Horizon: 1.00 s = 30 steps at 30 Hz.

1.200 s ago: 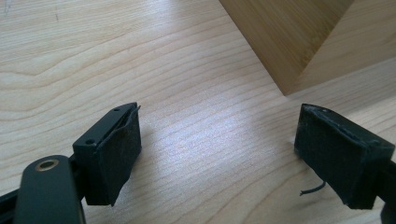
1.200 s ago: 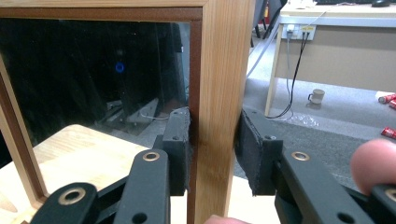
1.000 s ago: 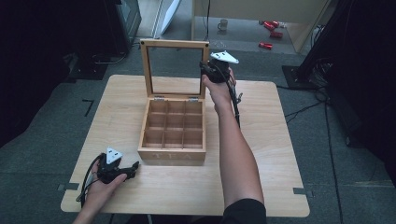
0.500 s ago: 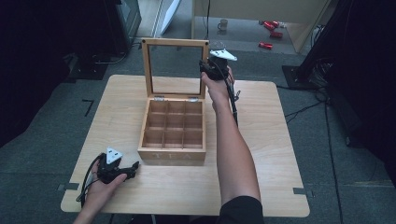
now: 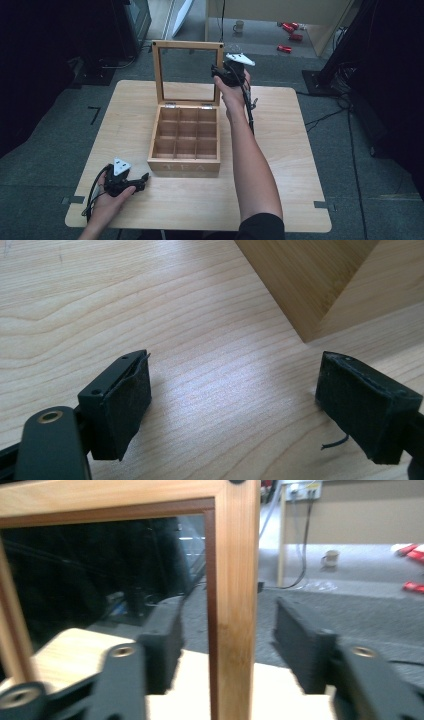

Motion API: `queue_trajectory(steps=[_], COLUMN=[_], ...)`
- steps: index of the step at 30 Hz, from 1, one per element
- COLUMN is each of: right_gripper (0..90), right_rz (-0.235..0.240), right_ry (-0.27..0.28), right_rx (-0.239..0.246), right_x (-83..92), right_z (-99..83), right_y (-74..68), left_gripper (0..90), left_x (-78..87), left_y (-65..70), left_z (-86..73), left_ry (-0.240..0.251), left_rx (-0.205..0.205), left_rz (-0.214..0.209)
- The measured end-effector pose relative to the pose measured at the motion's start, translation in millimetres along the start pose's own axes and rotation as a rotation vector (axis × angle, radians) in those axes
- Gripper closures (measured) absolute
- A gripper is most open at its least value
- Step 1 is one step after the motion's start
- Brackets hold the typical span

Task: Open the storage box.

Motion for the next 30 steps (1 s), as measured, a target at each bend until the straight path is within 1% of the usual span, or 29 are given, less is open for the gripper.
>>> queue_trajectory(steps=[4, 8, 11, 14, 19, 24, 30], right_gripper=[26.9, 18.3, 14.2, 12.9, 12.6, 12.6, 12.6], right_rz=[0.022, 0.042, 0.052, 0.074, 0.095, 0.092, 0.083], right_ry=[-0.009, -0.006, -0.002, 0.007, 0.029, 0.046, 0.029], right_rx=[0.000, 0.017, 0.031, 0.034, 0.062, 0.079, 0.081], right_x=[17.3, 36.0, 50.8, 66.5, 92.3, 117.2, 144.8], right_z=[1.7, -0.5, -3.5, -7.3, -16.2, -28.8, -51.1], right_y=[0.4, -1.8, -3.3, -4.4, -5.9, -0.6, 9.8], left_gripper=[15.3, 15.2, 15.2, 15.2, 15.2, 15.2, 15.2], left_x=[0.0, 0.0, -0.1, -0.1, -0.1, -0.3, -0.2], left_y=[0.1, 0.1, 0.2, 0.3, 0.4, 0.3, 0.2], left_z=[0.0, 0.0, 0.0, -0.1, 0.0, 0.0, 0.1], left_ry=[-0.001, -0.001, 0.000, -0.001, 0.000, 0.002, 0.002], left_rx=[0.000, -0.001, 0.000, 0.000, 0.002, 0.001, 0.000], left_rz=[0.001, 0.001, 0.001, 0.000, 0.000, 0.002, 0.003])
Point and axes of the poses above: each handheld gripper's, and its own axes: x roughly backward along the jaws, z roughly out of its top, y roughly to its right, the point moved 2 cm from there along -x, roughly forward along the jaws, and after that the axes turned 11 degrees about -y, right-handed, at the moved point
